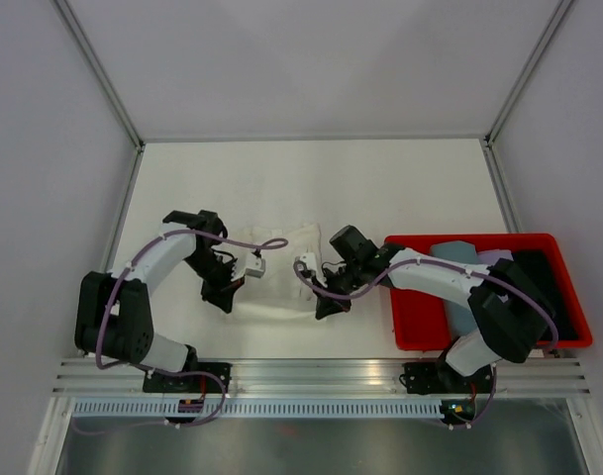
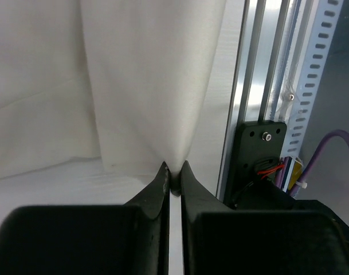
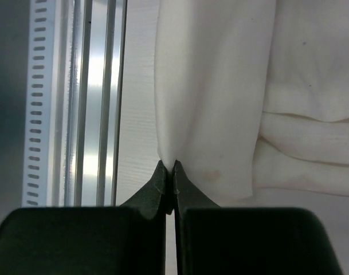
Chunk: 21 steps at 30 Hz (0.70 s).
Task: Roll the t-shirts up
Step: Roll the tshirt
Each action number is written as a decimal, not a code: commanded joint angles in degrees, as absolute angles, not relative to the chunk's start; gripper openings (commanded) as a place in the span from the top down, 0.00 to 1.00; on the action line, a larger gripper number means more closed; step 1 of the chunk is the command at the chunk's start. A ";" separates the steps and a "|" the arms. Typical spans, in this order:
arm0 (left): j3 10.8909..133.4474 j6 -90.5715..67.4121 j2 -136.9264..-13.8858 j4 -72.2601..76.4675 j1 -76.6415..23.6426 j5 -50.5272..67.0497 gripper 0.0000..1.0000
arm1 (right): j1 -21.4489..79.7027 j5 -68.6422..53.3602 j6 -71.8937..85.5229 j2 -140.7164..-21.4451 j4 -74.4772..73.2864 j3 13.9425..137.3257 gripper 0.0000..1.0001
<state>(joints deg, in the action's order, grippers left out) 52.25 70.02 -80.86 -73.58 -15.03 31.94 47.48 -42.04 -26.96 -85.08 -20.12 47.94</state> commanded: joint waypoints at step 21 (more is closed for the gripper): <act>53.20 59.69 -77.97 -62.52 -8.61 33.07 0.00 | 35.86 -55.81 -19.42 -99.23 -18.90 61.35 1.00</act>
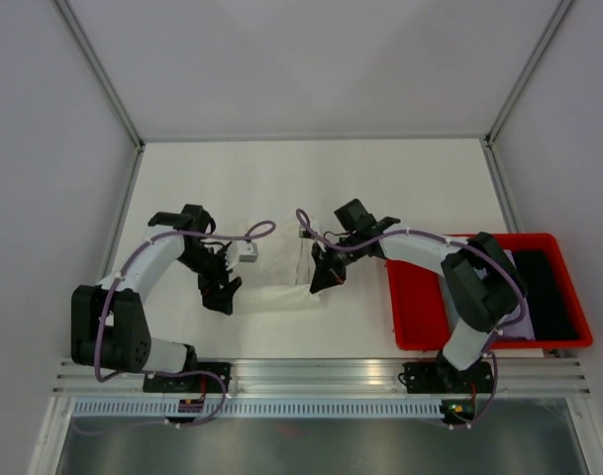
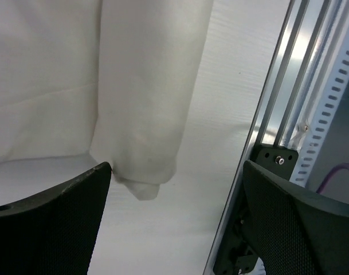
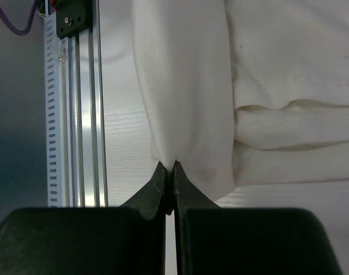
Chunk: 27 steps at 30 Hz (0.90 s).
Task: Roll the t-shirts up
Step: Roll the tshirt
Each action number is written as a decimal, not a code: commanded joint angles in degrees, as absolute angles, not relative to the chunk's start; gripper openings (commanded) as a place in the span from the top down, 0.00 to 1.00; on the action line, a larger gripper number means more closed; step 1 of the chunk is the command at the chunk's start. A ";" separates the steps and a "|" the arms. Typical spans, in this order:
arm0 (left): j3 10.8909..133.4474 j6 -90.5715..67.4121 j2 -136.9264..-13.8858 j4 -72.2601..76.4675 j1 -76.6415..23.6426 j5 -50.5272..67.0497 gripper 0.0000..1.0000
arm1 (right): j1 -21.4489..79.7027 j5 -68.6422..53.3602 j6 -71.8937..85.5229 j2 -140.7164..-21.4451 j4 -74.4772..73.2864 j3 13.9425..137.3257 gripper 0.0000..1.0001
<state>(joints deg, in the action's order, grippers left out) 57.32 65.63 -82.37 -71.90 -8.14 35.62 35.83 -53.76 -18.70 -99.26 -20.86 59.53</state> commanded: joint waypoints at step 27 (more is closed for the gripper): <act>52.55 74.26 -81.45 -83.40 -7.92 36.21 0.91 | 38.32 -57.13 -5.28 -87.81 -15.65 46.33 1.00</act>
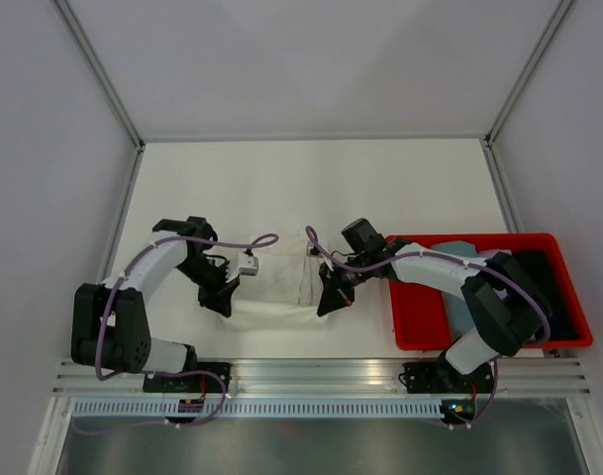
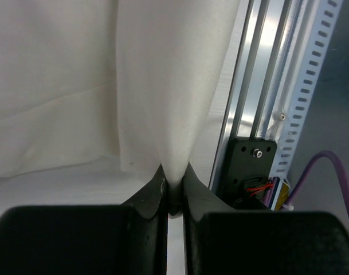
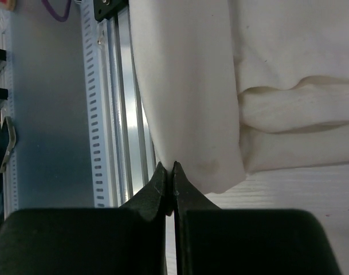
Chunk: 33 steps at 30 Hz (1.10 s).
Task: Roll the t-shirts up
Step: Roll the tshirt
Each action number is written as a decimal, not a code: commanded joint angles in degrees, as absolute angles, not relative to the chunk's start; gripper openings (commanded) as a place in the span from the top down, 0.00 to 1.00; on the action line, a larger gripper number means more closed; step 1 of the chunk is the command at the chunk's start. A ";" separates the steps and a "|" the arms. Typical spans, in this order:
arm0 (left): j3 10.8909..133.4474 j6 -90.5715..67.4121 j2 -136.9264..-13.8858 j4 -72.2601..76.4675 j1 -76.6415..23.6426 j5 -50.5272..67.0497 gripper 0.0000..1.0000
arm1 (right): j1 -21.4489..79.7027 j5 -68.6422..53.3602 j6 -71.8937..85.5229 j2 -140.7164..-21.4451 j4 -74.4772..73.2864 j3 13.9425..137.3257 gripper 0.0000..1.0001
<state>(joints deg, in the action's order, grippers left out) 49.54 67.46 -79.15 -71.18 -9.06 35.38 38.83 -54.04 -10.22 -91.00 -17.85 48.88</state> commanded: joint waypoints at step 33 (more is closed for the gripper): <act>61.00 59.50 -102.57 -68.64 -2.55 34.98 0.72 | 34.98 -52.11 12.83 -99.49 7.20 49.75 0.43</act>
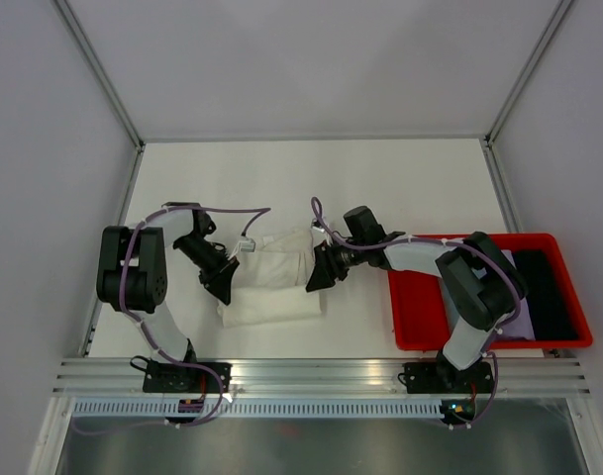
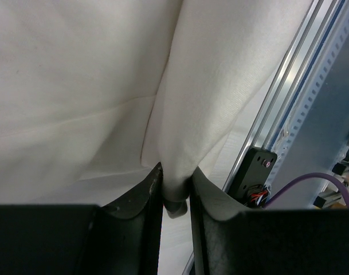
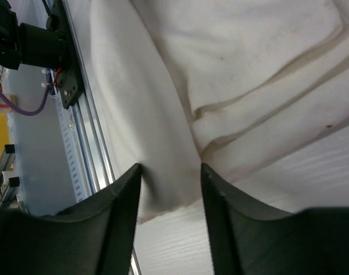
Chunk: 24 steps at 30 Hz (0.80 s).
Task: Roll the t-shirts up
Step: Roll the tshirt
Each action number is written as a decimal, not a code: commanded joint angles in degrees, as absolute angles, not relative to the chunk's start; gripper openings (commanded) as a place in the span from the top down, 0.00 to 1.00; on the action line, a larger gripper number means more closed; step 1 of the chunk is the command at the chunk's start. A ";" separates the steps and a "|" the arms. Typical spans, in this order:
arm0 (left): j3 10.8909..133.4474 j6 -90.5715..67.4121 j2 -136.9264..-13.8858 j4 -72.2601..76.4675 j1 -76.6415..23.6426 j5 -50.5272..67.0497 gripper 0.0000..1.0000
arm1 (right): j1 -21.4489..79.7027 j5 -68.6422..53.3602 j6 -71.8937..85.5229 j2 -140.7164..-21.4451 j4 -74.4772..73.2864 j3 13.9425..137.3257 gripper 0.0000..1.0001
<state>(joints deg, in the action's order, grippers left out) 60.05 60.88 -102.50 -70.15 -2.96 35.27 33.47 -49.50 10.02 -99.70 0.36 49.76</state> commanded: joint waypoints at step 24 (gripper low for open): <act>59.58 57.34 -97.29 -71.47 -1.68 33.58 0.77 | 34.37 -50.20 10.64 -97.28 -10.29 54.30 0.99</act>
<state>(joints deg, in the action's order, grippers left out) 56.16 61.69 -94.65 -75.13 -3.73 37.85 35.33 -53.67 7.86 -92.92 -14.46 50.35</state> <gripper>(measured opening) 0.197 0.014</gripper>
